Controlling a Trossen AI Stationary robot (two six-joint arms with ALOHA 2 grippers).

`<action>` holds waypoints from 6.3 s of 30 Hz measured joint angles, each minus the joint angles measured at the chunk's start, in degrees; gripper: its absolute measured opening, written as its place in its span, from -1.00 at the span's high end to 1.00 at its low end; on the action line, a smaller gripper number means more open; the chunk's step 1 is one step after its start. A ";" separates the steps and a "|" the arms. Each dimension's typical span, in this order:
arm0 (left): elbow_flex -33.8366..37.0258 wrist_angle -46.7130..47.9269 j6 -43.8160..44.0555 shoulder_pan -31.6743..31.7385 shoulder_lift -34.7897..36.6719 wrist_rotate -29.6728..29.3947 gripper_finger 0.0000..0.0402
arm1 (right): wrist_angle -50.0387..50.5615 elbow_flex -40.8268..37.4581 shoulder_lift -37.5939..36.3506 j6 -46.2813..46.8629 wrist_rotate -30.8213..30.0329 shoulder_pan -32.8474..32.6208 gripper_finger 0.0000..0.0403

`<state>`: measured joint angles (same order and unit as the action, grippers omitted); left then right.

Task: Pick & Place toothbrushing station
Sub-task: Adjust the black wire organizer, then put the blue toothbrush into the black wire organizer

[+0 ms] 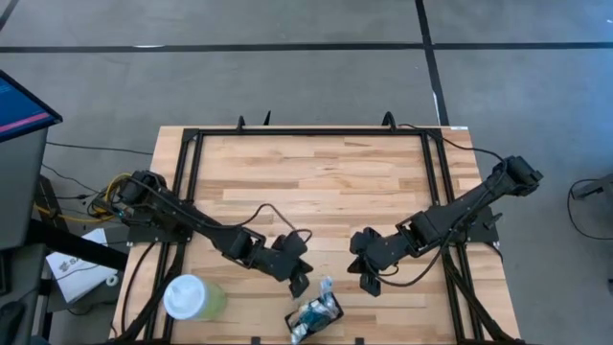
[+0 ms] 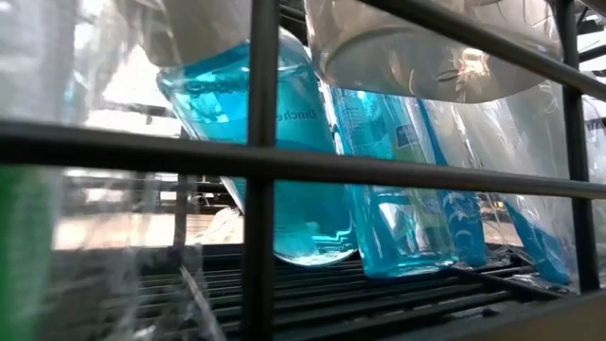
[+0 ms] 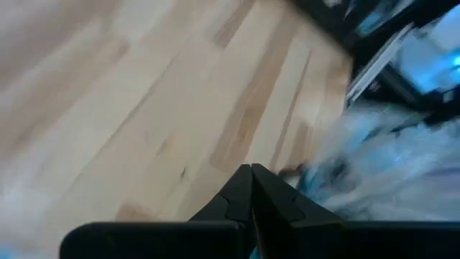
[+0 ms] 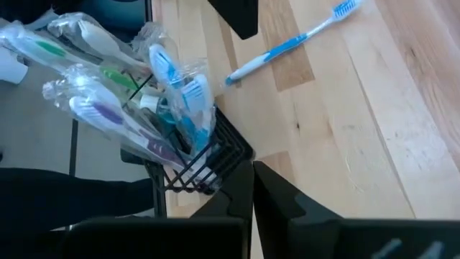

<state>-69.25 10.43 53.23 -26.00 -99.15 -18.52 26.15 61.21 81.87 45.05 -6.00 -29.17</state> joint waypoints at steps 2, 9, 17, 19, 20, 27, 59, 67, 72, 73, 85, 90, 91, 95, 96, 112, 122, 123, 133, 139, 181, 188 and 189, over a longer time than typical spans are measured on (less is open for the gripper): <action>0.04 2.65 3.06 -0.05 -0.12 0.90 1.00 | -0.08 0.00 -0.02 -0.04 -0.11 0.11 0.99; 0.00 6.52 8.78 -0.68 -0.07 1.42 1.00 | -13.08 -4.93 -0.02 -4.46 1.89 3.44 1.00; 0.00 6.69 11.80 -2.64 -0.07 -1.13 1.00 | -36.04 -16.71 -0.07 2.59 7.31 5.49 1.00; 0.00 6.74 11.80 -3.03 -0.07 -1.38 1.00 | -36.66 -17.37 0.07 3.37 7.37 5.42 1.00; 0.00 6.74 11.80 -3.17 -0.07 -1.84 1.00 | -36.66 -17.42 1.09 3.49 7.37 5.40 1.00; 0.00 6.70 12.26 -3.32 -0.07 -2.92 1.00 | -43.08 -17.45 9.77 5.31 11.30 5.57 1.00; 0.00 7.15 13.28 -4.20 -0.03 -2.90 1.00 | -44.19 -12.18 23.87 7.50 17.73 5.89 1.00; 0.00 7.35 13.22 -4.31 -0.01 -2.88 1.00 | -49.13 -11.70 27.08 9.68 19.74 4.11 1.00; 0.00 7.62 12.78 -4.31 -0.01 -2.88 1.00 | -49.10 -11.67 27.25 10.60 21.18 3.25 1.00; 0.00 7.63 12.76 -4.31 -0.01 -2.88 1.00 | -49.06 -11.67 27.23 10.80 21.19 2.96 1.00; 0.02 7.81 11.93 -4.31 -0.01 -4.11 1.00 | -49.52 -11.65 27.15 14.40 21.00 -1.47 1.00; 0.02 7.83 11.95 -4.31 -0.01 -6.50 1.00 | -48.75 -11.61 26.59 14.50 20.94 -1.62 1.00; 0.02 7.83 11.93 -4.31 -0.01 -6.67 1.00 | -48.22 -11.61 26.09 14.27 20.60 -1.61 1.00; 0.02 7.83 11.57 -4.16 -0.01 -7.09 1.00 | -43.47 -11.54 22.73 11.98 18.09 -0.66 1.00; 0.02 7.81 11.30 -4.13 -0.01 -7.46 1.00 | -41.81 -11.54 21.52 11.31 17.17 -0.21 1.00; 0.04 -6.07 -7.14 -0.55 4.31 -14.83 1.00 | -21.63 -11.58 4.17 3.11 8.71 6.70 1.00; 0.00 -8.09 -13.44 3.79 10.83 -17.81 1.00 | -19.27 -11.56 -5.86 1.25 5.66 9.45 1.00; 0.00 -8.04 -13.60 4.26 11.06 -18.00 1.00 | -19.27 -11.56 -6.73 1.25 5.42 9.47 1.00; 0.04 -11.19 -15.25 9.19 11.88 -15.57 1.00 | -20.00 -11.56 -15.42 2.88 3.56 8.67 1.00; 0.02 -21.97 -22.94 7.87 11.88 -11.07 1.00 | -23.06 -11.56 -21.15 2.16 -0.71 7.79 1.00; -2.60 19.70 34.52 5.25 -4.96 20.83 1.00 | -16.04 -11.66 -22.58 0.59 -3.10 7.06 1.00; -2.60 24.03 35.75 7.77 -7.09 22.78 1.00 | -15.78 -11.67 -22.58 0.58 -3.10 7.06 1.00; -2.58 25.27 35.75 7.95 -7.20 23.09 1.00 | -15.79 -11.65 -22.60 0.61 -3.10 7.06 1.00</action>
<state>-71.83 35.71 88.98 -18.05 -106.35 4.57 10.35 49.56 59.26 45.66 -9.10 -22.11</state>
